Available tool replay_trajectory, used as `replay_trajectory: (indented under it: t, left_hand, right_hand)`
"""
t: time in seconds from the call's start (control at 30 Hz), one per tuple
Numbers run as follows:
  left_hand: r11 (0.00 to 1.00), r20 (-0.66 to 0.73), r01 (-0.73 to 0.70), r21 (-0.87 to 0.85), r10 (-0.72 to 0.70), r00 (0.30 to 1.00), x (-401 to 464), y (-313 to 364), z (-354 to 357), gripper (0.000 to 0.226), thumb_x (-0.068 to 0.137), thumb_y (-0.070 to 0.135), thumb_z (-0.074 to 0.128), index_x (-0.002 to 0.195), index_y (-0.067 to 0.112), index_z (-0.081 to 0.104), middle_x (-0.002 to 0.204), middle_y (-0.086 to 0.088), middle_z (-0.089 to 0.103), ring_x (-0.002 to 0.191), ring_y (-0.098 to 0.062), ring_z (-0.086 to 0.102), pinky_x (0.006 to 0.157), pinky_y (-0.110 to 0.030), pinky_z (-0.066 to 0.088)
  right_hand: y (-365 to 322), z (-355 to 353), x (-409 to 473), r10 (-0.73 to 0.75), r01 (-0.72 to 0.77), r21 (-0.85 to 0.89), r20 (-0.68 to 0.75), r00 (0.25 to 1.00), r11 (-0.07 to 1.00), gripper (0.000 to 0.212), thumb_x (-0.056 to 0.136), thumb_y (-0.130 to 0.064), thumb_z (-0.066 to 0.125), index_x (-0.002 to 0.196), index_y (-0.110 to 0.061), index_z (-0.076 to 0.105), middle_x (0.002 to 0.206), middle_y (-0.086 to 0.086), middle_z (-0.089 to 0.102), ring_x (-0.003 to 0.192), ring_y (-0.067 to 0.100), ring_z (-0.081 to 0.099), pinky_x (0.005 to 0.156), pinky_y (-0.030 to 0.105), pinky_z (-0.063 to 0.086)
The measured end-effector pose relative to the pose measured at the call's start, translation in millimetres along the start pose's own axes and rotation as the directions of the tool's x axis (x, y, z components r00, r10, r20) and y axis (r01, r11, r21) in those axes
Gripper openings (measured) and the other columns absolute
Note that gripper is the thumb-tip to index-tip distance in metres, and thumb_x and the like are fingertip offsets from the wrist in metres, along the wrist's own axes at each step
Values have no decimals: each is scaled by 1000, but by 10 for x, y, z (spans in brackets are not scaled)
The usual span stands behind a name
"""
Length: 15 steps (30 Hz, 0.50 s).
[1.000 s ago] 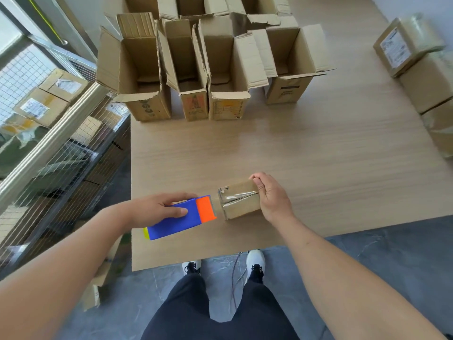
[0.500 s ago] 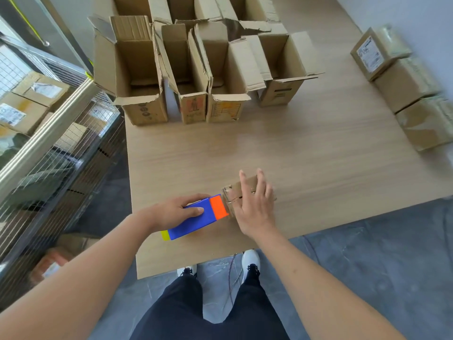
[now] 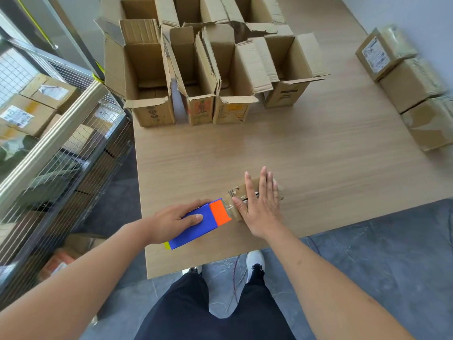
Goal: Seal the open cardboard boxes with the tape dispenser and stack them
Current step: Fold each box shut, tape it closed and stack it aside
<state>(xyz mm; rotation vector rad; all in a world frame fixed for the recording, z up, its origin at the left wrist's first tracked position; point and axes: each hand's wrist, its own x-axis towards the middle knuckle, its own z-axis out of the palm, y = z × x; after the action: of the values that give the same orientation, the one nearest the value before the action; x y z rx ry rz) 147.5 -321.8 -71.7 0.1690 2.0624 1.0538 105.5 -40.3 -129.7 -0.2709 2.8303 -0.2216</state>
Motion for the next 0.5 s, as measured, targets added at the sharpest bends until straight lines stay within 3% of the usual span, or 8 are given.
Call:
replay_trajectory:
  t: [0.17,0.37,0.5]
  left_hand:
    - [992,0,-87,96,87,996,-45,7,7,50,108,52,37,148,72,15,150,38,40,129,-5,50,109,-41,40]
    - [989,-29,-53,137,57,998,15,27,12,48,109,47,37,142,77,20,147,48,33,135,-1,45,112,-33,36]
    - [992,-23,8,127,-5,1000,154,65,14,45,109,46,37,142,75,25,152,36,38,135,-6,45,114,-34,34]
  right_hand:
    - [12,5,18,0,0,22,21,1000,1000,82,96,-78,10,160,-35,-15,161,12,-38,149,25,-37,124,44,-17]
    - [1,-20,17,3,-4,25,41,999,1000,84,93,-81,5,159,-35,-18,159,10,-42,147,23,-40,118,38,-28]
    - [-9,-47,22,-6,6,5,50,999,1000,84,94,-80,10,160,-34,-16,160,11,-41,147,25,-40,114,35,-33]
